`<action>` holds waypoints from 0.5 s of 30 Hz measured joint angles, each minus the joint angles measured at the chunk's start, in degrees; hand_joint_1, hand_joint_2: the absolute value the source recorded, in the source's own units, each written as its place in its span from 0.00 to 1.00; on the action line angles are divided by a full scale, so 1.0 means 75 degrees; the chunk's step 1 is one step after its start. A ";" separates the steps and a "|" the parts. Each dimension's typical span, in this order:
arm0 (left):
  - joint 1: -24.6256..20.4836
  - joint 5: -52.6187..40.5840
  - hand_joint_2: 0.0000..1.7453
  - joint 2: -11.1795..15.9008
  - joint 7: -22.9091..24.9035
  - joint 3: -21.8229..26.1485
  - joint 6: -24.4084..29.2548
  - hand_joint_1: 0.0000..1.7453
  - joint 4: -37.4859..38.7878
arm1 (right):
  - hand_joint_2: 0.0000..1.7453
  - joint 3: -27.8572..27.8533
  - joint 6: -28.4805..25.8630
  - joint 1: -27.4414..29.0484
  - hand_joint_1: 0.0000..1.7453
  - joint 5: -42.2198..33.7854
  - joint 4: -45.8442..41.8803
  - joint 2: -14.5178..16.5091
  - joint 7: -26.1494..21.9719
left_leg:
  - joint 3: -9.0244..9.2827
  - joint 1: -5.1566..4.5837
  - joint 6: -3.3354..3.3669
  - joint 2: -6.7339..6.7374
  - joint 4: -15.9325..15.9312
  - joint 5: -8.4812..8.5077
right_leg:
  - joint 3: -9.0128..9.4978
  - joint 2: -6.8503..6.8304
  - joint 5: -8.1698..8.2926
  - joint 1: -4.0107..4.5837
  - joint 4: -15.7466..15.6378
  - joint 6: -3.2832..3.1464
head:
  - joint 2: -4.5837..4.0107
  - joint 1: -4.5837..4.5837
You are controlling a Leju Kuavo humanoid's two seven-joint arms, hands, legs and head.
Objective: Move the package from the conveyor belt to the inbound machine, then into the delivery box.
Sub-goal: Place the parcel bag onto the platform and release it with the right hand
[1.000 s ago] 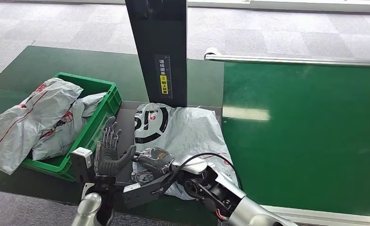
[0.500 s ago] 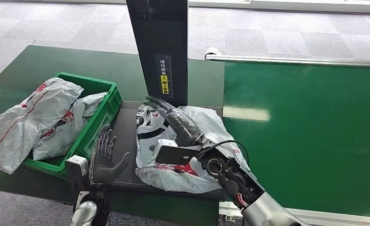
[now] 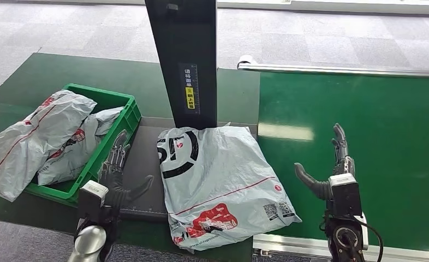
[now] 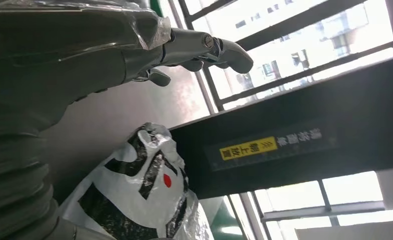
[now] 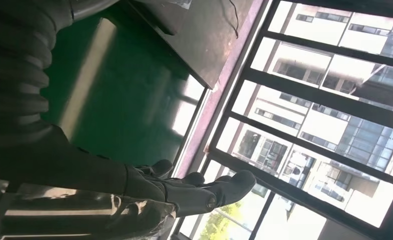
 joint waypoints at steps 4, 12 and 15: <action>-0.0306 -0.0478 1.00 0.0127 -0.0019 -0.0371 -0.0087 0.00 -0.0177 | 1.00 -0.0179 0.0034 0.0110 0.00 -0.0020 0.0001 0.0100 0.0009 | 0.0005 -0.0001 0.0001 0.0004 0.0000 0.0004 | 0.0004 0.0001 0.0001 -0.0001 0.0001 -0.0001 | 0.0000 0.0001; -0.0894 -0.3081 1.00 0.0325 0.0456 -0.1814 0.0297 0.00 0.0097 | 1.00 -0.0301 0.0062 0.0083 0.00 -0.0090 0.0012 0.0211 0.0024 | 0.0004 -0.0011 0.0003 0.0005 0.0002 0.0003 | 0.0005 0.0001 0.0002 -0.0012 0.0000 0.0001 | 0.0000 0.0002; -0.1228 -0.4028 1.00 0.0367 0.0657 -0.2572 0.0657 0.00 0.0676 | 1.00 -0.0299 0.0077 -0.0003 0.00 -0.0093 0.0047 0.0252 0.0024 | 0.0004 -0.0011 0.0003 0.0006 0.0002 0.0003 | 0.0005 0.0003 0.0003 -0.0012 0.0000 0.0001 | 0.0000 0.0001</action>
